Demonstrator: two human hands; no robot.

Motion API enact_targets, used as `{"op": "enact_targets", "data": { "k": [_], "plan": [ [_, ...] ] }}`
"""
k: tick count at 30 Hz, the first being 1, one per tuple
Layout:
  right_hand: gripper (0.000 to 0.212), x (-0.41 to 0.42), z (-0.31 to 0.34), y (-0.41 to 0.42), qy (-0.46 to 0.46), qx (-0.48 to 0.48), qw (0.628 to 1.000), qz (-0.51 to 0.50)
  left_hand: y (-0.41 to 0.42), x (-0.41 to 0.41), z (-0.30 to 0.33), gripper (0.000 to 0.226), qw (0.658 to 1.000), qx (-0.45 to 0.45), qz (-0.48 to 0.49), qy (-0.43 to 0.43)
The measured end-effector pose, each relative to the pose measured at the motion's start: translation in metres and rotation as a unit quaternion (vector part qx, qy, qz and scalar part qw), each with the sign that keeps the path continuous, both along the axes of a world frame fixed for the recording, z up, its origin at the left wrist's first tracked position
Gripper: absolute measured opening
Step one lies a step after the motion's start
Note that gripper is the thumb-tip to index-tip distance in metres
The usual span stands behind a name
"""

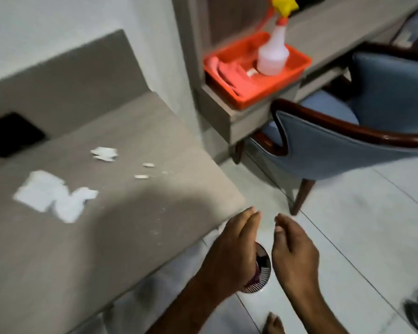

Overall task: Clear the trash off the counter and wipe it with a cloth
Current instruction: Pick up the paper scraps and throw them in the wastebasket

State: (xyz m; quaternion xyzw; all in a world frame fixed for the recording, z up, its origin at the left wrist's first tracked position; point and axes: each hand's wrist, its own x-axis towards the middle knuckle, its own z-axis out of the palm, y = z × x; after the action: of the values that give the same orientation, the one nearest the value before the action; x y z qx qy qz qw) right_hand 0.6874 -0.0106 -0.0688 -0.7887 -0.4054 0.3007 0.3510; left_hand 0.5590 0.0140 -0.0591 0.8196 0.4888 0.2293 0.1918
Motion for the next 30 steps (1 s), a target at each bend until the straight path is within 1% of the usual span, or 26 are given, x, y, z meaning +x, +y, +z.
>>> {"op": "enact_targets", "data": {
  "k": [3, 6, 10, 12, 13, 15, 16, 17, 19, 20, 21, 23, 24, 25, 26, 28, 29, 30],
  "plan": [
    [0.042, -0.064, 0.072, 0.033, -0.023, 0.069, 0.993, 0.096, 0.020, -0.069, 0.060, 0.047, 0.997, 0.052, 0.049, 0.002],
    [0.051, -0.142, 0.103, 0.075, -0.051, 0.077, 0.971, 0.221, 0.046, -0.154, 0.081, 0.047, 0.987, 0.085, 0.126, 0.055],
    [0.055, -0.258, 0.109, 0.119, -0.104, 0.059, 0.929, 0.351, 0.071, -0.277, 0.084, 0.049, 0.960, 0.044, 0.242, 0.133],
    [0.055, -0.315, 0.103, 0.129, -0.136, 0.042, 0.895, 0.422, 0.081, -0.338, 0.081, 0.061, 0.942, -0.003, 0.283, 0.182],
    [0.054, -0.342, 0.098, 0.131, -0.164, 0.027, 0.875, 0.454, 0.086, -0.367, 0.076, 0.060, 0.930, -0.029, 0.293, 0.221],
    [0.052, -0.381, 0.090, 0.131, -0.237, -0.017, 0.835, 0.497, 0.095, -0.412, 0.063, 0.062, 0.913, -0.115, 0.261, 0.292],
    [0.052, -0.397, 0.087, 0.130, -0.271, -0.045, 0.814, 0.513, 0.099, -0.430, 0.056, 0.065, 0.911, -0.154, 0.236, 0.301],
    [0.051, -0.408, 0.085, 0.129, -0.299, -0.072, 0.794, 0.525, 0.103, -0.443, 0.049, 0.065, 0.911, -0.179, 0.213, 0.304],
    [0.045, -0.419, 0.081, 0.131, -0.334, -0.095, 0.764, 0.544, 0.110, -0.456, 0.040, 0.054, 0.914, -0.190, 0.175, 0.313],
    [0.042, -0.421, 0.079, 0.135, -0.342, -0.091, 0.760, 0.546, 0.113, -0.459, 0.039, 0.046, 0.919, -0.184, 0.168, 0.306],
    [0.039, -0.420, 0.077, 0.142, -0.342, -0.083, 0.766, 0.538, 0.117, -0.460, 0.040, 0.039, 0.926, -0.174, 0.172, 0.287],
    [0.033, -0.411, 0.075, 0.166, -0.335, -0.061, 0.805, 0.486, 0.126, -0.457, 0.043, 0.032, 0.934, -0.153, 0.192, 0.259],
    [0.032, -0.405, 0.075, 0.181, -0.332, -0.052, 0.827, 0.452, 0.131, -0.456, 0.045, 0.033, 0.936, -0.147, 0.207, 0.244],
    [0.034, -0.398, 0.073, 0.197, -0.332, -0.049, 0.840, 0.425, 0.138, -0.452, 0.045, 0.034, 0.937, -0.144, 0.222, 0.228],
    [0.036, -0.390, 0.072, 0.212, -0.338, -0.057, 0.843, 0.414, 0.144, -0.447, 0.046, 0.036, 0.938, -0.140, 0.235, 0.213],
    [0.037, -0.376, 0.065, 0.235, -0.353, -0.083, 0.831, 0.421, 0.155, -0.433, 0.048, 0.035, 0.942, -0.132, 0.252, 0.176],
    [0.036, -0.373, 0.060, 0.243, -0.354, -0.089, 0.826, 0.430, 0.159, -0.426, 0.049, 0.033, 0.944, -0.125, 0.263, 0.153],
    [0.034, -0.369, 0.056, 0.248, -0.340, -0.086, 0.830, 0.434, 0.161, -0.417, 0.052, 0.032, 0.945, -0.121, 0.275, 0.128]
  ]
}}
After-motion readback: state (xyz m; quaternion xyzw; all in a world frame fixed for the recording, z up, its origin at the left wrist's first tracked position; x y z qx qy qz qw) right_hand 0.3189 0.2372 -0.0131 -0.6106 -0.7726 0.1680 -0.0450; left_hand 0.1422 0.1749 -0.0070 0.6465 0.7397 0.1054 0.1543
